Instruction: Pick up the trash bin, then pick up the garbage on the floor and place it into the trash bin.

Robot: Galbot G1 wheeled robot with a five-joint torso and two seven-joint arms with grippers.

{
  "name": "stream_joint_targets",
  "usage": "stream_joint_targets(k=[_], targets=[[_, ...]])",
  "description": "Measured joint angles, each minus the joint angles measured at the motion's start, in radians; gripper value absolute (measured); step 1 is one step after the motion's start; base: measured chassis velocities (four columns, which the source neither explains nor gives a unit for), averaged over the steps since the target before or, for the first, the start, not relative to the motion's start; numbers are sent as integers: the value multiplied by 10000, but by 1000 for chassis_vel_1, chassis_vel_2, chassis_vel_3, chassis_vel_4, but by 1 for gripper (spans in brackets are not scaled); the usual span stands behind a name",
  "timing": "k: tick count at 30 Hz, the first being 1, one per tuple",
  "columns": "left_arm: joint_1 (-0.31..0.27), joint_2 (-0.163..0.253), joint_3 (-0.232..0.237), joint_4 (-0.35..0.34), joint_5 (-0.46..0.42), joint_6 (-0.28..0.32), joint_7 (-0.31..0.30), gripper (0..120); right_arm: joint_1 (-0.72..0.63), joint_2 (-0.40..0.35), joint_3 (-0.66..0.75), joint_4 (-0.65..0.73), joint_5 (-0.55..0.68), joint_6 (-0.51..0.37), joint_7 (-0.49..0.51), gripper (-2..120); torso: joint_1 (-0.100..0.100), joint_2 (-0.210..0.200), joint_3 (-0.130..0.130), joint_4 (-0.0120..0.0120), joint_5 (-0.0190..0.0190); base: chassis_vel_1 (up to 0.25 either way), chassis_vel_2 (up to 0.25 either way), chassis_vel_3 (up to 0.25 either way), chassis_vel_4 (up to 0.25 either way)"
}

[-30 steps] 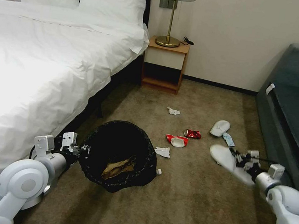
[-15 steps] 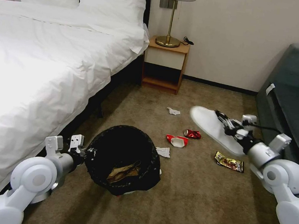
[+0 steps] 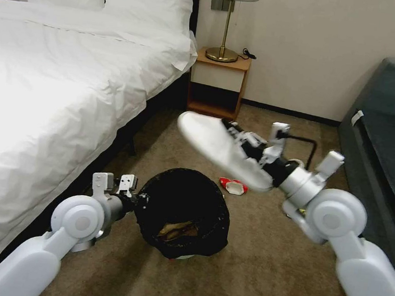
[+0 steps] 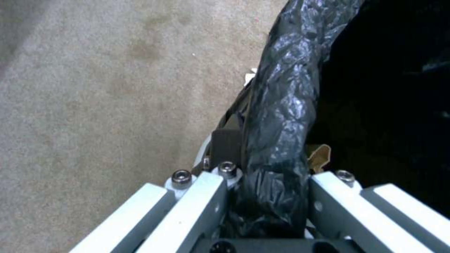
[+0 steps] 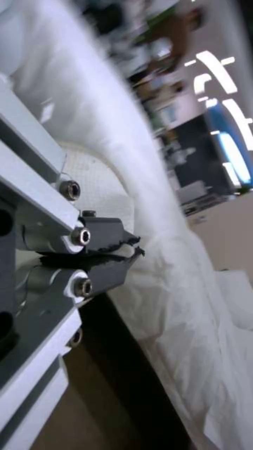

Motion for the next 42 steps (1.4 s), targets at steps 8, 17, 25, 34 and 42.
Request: stream_joint_targets(k=[8, 17, 25, 34, 42], targets=[[-31, 55, 40, 22, 134, 0, 55, 3, -76, -566, -41, 78, -2361, -97, -1222, 0, 0, 0, 0, 0, 2, 0, 0, 0, 0], [-168, -147, 288, 215, 489, 0, 273, 3, 470, -1930, -116, 390, -5562, 15, -3667, 0, 0, 0, 1, -1, 2, 0, 0, 0, 0], [-346, -119, 545, 235, 894, 0, 429, 3, 1341, -2158, -852, 304, -7289, 265, -4702, 0, 0, 0, 1, -1, 0, 0, 0, 0, 0], [-454, -157, 738, 296, 1275, 0, 610, 3, 2833, -1818, -2485, 26, -9728, 691, -5799, 0, 0, 0, 1, 0, -1, 0, 0, 0, 0], [-532, -210, 750, 297, 1247, 0, 614, 3, 3013, -1598, -3274, -458, -10812, 1154, -6235, 0, -1, 0, 1, -1, 0, 0, 0, 0, 0]])
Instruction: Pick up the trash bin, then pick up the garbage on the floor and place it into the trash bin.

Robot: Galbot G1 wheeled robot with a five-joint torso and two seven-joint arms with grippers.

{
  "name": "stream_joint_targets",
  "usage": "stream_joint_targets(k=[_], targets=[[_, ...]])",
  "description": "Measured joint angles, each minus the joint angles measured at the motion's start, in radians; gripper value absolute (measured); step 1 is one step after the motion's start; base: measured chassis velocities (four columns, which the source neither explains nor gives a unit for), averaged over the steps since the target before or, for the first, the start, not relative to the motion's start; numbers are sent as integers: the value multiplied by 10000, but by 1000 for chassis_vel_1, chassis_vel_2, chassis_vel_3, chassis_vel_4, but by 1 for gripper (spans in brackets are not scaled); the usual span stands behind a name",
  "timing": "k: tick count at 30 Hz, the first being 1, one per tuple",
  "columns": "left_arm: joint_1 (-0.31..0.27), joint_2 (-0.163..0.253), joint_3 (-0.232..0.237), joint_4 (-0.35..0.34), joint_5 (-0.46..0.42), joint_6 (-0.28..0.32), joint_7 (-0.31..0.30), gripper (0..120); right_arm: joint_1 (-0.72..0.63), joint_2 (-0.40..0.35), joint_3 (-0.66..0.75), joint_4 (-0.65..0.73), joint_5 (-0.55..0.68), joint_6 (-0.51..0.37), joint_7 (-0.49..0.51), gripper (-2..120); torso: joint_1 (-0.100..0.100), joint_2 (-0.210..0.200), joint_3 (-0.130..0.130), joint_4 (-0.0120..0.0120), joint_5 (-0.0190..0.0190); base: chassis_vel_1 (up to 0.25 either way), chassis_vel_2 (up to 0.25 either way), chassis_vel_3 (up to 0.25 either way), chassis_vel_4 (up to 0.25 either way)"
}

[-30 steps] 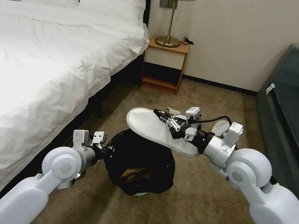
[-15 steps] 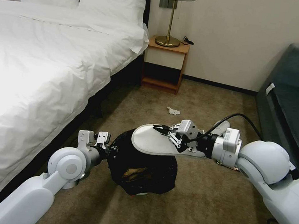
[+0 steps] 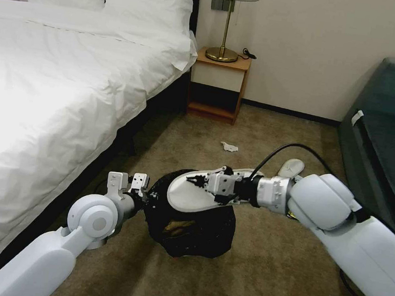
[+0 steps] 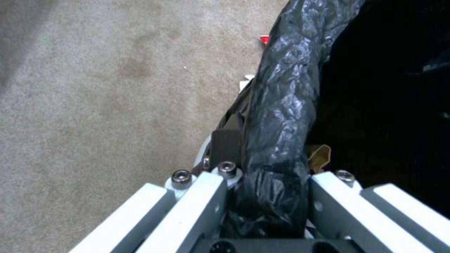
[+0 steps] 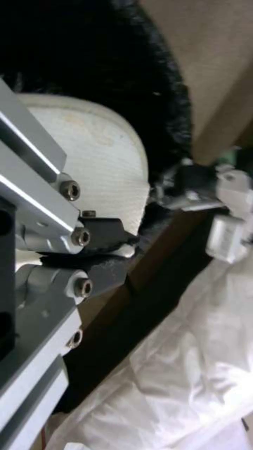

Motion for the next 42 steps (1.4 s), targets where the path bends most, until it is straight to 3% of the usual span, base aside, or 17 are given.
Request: stream_joint_targets(k=[5, 12, 21, 25, 29, 31, 33, 35, 38, 40, 42], targets=[[-75, -111, 77, 19, -6, 0, 0, 3, 125, 314, -245, -409, -1336, 488, -404, 0, 0, 1, 0, 0, 0, 0, 0, 0, 0], [-201, -264, 188, 96, -6, 0, -2, 3, 230, 453, -470, -510, -2168, 739, -712, 0, 1, 0, 0, 0, 0, 0, 0, 0, 0], [-220, -336, 215, 139, -3, 0, -7, 3, 170, 488, -421, -558, -2047, 726, -393, 28, 1, 0, 0, 1, 1, 0, 0, 0, 0], [-223, -348, 223, 156, -3, 0, -7, 3, 204, 554, -246, -552, -1179, 303, 183, 48, 0, 0, 0, 1, 0, 0, 0, 0, 0], [-222, -360, 197, 156, -7, 0, -10, 3, 194, 593, -4, -572, -668, 38, 541, 57, 0, 0, 0, 1, 0, 0, 0, 0, 0], [-147, -348, 6, 139, -36, 0, -20, 3, 58, 610, 536, -642, 172, -380, 1290, 69, -1, 0, 0, 1, 0, 0, 0, 0, 0], [-124, -338, -42, 127, -48, 0, -22, 3, 21, 608, 644, -651, 375, -485, 1468, 72, -1, 0, 0, 0, 0, 0, 0, 0, 0], [51, -275, -488, 16, -210, 0, -63, 3, -291, 519, 1290, -680, 2597, -1156, 3342, 85, -1, 1, 0, 1, 0, 0, 0, 0, 0], [109, -256, -649, -20, -275, 0, -96, 3, -391, 491, 1474, -716, 3302, -1287, 3809, 88, -1, 0, 0, 0, 0, 0, 0, 0, 0], [296, -154, -1305, -192, -686, 0, -348, 3, -888, 288, 2464, -1175, 5257, -1725, 4668, 99, -1, 0, -2, 2, -1, 0, 0, 0, 0], [311, -132, -1384, -216, -736, 0, -382, 3, -992, 246, 2616, -1303, 5421, -1727, 4717, 99, -1, 1, -1, 2, -2, 0, 0, 0, 0]])
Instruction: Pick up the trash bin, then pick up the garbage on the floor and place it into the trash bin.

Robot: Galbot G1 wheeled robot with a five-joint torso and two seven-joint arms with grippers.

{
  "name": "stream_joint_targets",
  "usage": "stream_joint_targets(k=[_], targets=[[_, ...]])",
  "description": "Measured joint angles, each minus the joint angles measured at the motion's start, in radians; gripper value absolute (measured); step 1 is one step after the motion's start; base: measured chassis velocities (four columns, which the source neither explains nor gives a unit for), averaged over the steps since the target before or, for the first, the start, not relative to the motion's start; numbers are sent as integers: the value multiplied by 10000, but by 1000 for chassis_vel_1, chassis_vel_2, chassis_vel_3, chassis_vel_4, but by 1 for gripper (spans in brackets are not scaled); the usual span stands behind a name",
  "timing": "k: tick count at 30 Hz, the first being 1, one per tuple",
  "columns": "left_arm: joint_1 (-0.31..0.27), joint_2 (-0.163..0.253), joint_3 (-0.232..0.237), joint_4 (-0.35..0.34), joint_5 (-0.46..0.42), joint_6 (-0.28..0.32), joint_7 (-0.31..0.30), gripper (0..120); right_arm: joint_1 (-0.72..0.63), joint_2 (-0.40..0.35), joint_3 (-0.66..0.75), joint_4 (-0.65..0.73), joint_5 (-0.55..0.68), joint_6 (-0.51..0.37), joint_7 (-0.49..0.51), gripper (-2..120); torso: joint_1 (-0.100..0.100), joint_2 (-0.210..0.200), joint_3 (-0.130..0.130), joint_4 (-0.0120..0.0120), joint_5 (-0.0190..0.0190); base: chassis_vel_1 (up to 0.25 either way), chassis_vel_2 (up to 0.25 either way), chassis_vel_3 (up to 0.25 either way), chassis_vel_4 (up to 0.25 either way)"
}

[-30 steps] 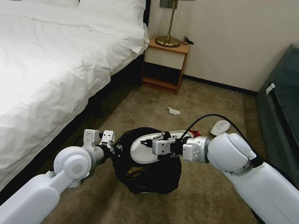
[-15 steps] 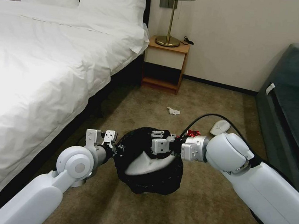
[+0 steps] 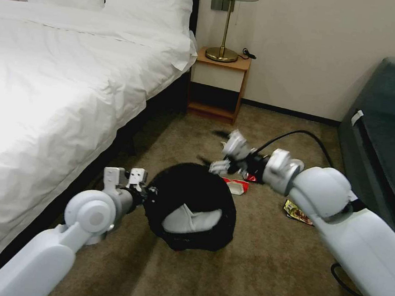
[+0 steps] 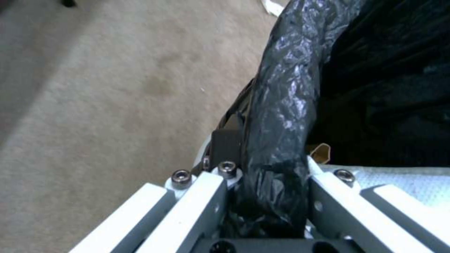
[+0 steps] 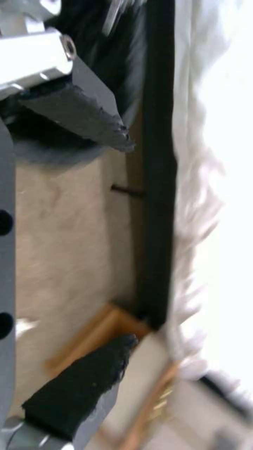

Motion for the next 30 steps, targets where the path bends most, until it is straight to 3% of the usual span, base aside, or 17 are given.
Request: stream_joint_targets(k=[4, 11, 19, 21, 24, 26, 30], targets=[[8, 111, -447, -153, -423, 0, -293, 3, -1034, -304, 1082, -1216, 632, 373, -292, 100, 0, 0, 1, -2, 4, 0, 0, 0, 0], [-463, 91, -640, -102, -973, 0, -718, 3, -2312, -462, 1690, -2412, 251, 1367, -1224, 100, 0, 0, 1, -4, 6, 0, 0, 0, 0], [-829, 234, -887, 30, -1441, 0, -958, 3, -3768, 64, 2461, -2432, 105, 2240, -592, 100, 0, 0, 0, -2, 1, 0, 0, 0, 0], [-581, 545, -1071, -62, -1517, 0, -955, 3, -4371, 523, 2845, -2246, 88, 2596, 209, 100, 0, 0, 0, -3, 1, 0, 0, 0, 0], [-363, 718, -1198, -148, -1521, 0, -938, 3, -4622, 767, 3051, -2139, 60, 2730, 586, 100, 0, 1, 0, -3, 2, 0, 0, 0, 0], [213, 999, -1591, -358, -1492, 0, -838, 3, -4901, 1142, 3289, -1941, 45, 2838, 1201, 100, 1, 1, 0, -4, -1, 0, 0, 0, 0], [691, 1177, -1980, -544, -1422, 0, -791, 3, -5268, 1578, 3611, -1674, 38, 2900, 1674, 100, 0, 1, 0, 5, 0, 0, 0, 0, 0]])
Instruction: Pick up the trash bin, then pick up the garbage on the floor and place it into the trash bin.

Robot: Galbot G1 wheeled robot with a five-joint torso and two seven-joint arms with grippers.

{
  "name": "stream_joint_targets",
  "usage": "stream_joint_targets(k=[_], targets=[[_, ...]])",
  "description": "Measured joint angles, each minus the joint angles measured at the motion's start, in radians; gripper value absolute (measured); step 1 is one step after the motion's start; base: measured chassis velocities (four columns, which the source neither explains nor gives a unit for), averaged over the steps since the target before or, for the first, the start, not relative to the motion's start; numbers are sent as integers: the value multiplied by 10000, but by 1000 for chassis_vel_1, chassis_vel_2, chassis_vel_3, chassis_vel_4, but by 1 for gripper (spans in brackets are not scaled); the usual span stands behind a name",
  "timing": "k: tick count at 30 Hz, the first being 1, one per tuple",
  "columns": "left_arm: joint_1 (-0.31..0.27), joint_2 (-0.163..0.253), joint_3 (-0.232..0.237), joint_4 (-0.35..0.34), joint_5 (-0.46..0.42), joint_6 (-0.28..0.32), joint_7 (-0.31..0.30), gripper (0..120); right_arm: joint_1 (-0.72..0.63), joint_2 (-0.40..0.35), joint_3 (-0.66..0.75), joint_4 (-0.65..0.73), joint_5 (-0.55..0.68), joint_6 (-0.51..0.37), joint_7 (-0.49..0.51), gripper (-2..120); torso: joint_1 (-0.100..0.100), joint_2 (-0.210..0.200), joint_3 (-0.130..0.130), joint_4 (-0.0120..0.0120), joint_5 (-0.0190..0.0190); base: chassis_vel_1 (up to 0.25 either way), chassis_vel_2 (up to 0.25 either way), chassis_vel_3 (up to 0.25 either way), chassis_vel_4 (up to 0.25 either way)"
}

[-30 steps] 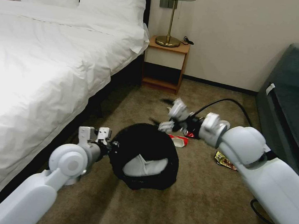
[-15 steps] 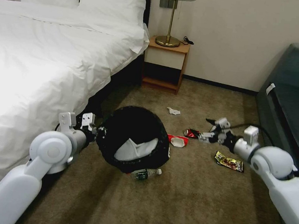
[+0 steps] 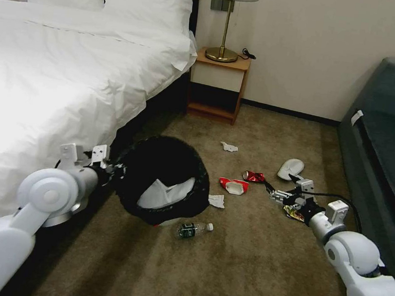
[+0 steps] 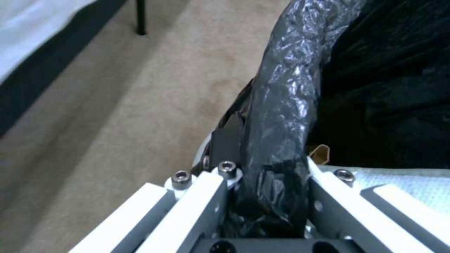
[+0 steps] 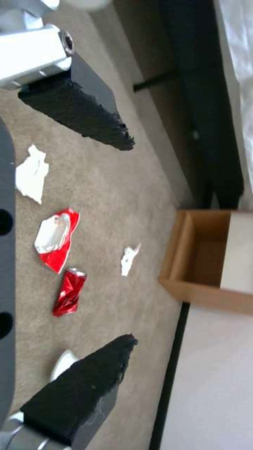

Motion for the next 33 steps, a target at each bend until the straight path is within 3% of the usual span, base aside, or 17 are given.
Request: stream_joint_targets(k=[7, 8, 16, 25, 33], targets=[[105, 77, -265, -98, -60, -1, 15, 3, -1339, 906, 827, 663, -361, 577, 832, 100, 0, 0, 0, -9, 2, 0, 0, 0, 0], [109, 74, -296, -101, -55, 0, 13, 3, -1826, 1316, 1156, 1020, -575, 639, 867, 100, 0, 0, 0, -7, 0, 0, 0, 0, 0], [26, 152, -419, -57, -87, 0, 21, 3, -2671, 2264, 1640, 1581, -877, 603, 312, 100, 0, 0, 0, -8, 3, 0, 0, 0, 0], [42, 177, -364, -145, -6, 0, 41, 3, -2510, 2139, 1589, 1498, -901, 551, 152, 100, -1, 0, 0, -6, 2, -6, 8, 5, -4], [128, 129, -214, -218, 387, 0, 145, 3, -2524, 1942, 1476, 1493, -891, 490, 70, 100, 4, 0, 3, -6, 2, -132, 127, 148, -135]])
